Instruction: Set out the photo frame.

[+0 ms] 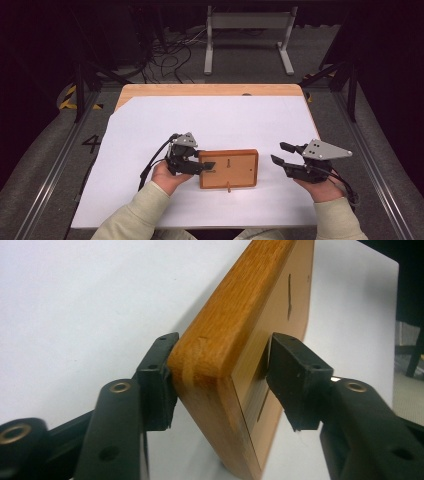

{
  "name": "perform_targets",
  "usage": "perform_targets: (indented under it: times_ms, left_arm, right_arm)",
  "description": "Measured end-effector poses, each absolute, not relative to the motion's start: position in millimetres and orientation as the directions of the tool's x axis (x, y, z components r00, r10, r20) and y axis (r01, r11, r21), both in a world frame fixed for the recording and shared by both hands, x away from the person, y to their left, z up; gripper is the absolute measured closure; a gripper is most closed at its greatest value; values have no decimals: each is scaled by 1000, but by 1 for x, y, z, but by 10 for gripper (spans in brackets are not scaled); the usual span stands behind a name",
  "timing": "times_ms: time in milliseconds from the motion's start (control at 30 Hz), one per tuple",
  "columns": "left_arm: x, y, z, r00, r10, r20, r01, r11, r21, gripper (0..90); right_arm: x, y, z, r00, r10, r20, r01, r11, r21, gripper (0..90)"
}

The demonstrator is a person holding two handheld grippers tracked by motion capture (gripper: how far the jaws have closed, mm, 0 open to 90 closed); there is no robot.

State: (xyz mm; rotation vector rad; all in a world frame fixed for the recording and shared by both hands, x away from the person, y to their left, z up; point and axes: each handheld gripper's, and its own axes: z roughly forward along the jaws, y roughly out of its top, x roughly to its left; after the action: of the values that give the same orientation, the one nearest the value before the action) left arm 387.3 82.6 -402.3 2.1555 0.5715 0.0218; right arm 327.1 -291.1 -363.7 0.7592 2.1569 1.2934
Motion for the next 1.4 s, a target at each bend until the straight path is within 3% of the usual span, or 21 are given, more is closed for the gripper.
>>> perform_targets:
  times_ms: [633,1133,1400]
  left_arm:
    - [351,90,-394,964,250,-96,229,-586,777,643]
    - [329,86,-396,984,161,-72,160,-644,748,595]
    - [325,80,-399,991,99,-93,136,-676,724,508]
  right_arm:
    - [330,-291,-368,-719,683,-131,218,401,890,481]
    - [329,-290,-369,-721,681,-127,224,403,887,479]
    - [330,-288,-370,-727,675,-125,227,408,884,475]
